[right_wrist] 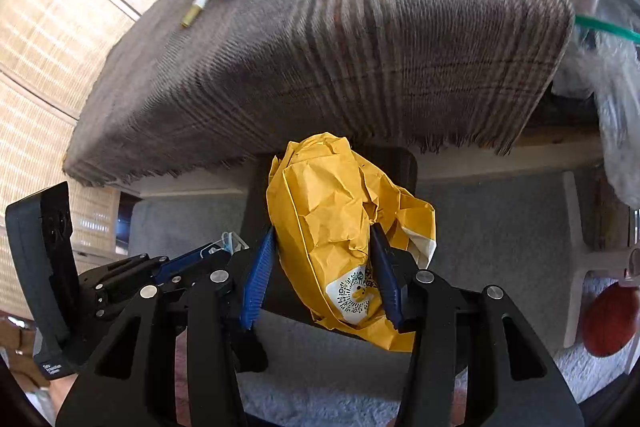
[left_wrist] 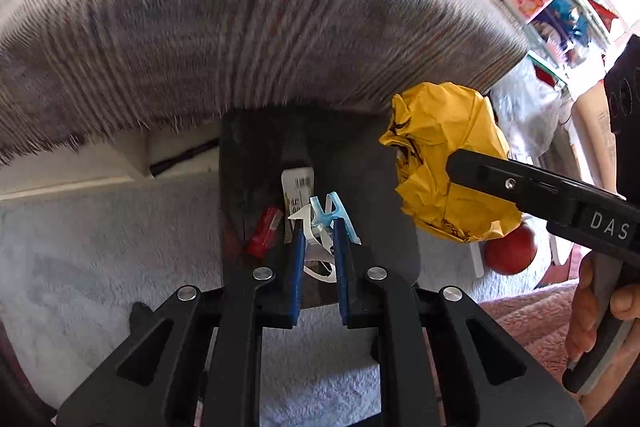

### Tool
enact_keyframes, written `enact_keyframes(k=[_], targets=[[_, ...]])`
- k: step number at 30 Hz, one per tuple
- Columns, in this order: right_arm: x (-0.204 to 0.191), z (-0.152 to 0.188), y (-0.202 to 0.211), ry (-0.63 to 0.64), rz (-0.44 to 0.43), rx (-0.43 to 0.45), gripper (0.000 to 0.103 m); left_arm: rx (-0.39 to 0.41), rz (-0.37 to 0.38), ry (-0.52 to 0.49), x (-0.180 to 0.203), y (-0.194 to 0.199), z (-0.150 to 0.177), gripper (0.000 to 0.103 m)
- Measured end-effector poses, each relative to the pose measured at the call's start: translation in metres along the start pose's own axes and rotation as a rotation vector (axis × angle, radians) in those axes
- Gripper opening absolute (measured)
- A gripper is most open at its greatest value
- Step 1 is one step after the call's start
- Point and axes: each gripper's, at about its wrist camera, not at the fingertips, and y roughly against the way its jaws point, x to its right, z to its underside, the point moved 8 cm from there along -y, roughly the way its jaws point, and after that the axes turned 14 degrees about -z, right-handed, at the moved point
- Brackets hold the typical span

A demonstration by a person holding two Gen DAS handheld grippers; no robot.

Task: Collect trash
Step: 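Grasp the blue-white plastic clip with the left tool while the right tool carries yellow paper to the bin, then grasp the white tube on the table with the left tool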

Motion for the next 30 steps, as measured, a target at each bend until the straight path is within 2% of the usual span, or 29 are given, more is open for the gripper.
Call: enact_keyframes(k=[8,14,16,19,20,21,22,23,24,27,30], targets=[[0.0,0.002,-0.027,0.014,0.006,-0.047,0.049,-0.042,-0.015,-0.017,0.0,-0.024,0.002,0.013],[0.002,-0.002,-0.029,-0.02,-0.011,-0.035,0.058,-0.051,-0.037,-0.014,-0.002,-0.028,0.002,0.019],[0.004,-0.002,-0.027,-0.02,-0.006,-0.026,0.072,-0.05,-0.052,-0.01,-0.005,-0.027,0.002,0.032],[0.008,-0.004,-0.022,-0.024,0.013,-0.017,0.075,-0.046,-0.068,-0.005,-0.01,-0.024,0.002,0.04],[0.011,-0.004,-0.019,-0.027,0.025,-0.012,0.076,-0.041,-0.079,-0.006,-0.013,-0.022,0.002,0.047],[0.014,-0.005,-0.015,-0.03,0.041,-0.005,0.082,-0.037,-0.087,-0.005,-0.015,-0.021,0.002,0.057],[0.02,-0.005,-0.011,-0.036,0.064,0.004,0.092,-0.031,-0.096,-0.005,-0.018,-0.019,0.003,0.061],[0.023,-0.005,-0.007,-0.042,0.085,0.015,0.096,-0.026,-0.106,-0.004,-0.022,-0.017,0.003,0.07],[0.025,-0.006,-0.005,-0.05,0.104,0.025,0.098,-0.022,-0.114,-0.001,-0.024,-0.016,0.004,0.079],[0.037,-0.006,0.003,-0.084,0.117,0.035,0.1,-0.015,-0.11,0.02,-0.031,-0.011,0.004,0.094],[0.046,-0.005,0.007,-0.109,0.106,0.039,0.1,-0.019,-0.087,0.042,-0.034,-0.006,0.005,0.095]])
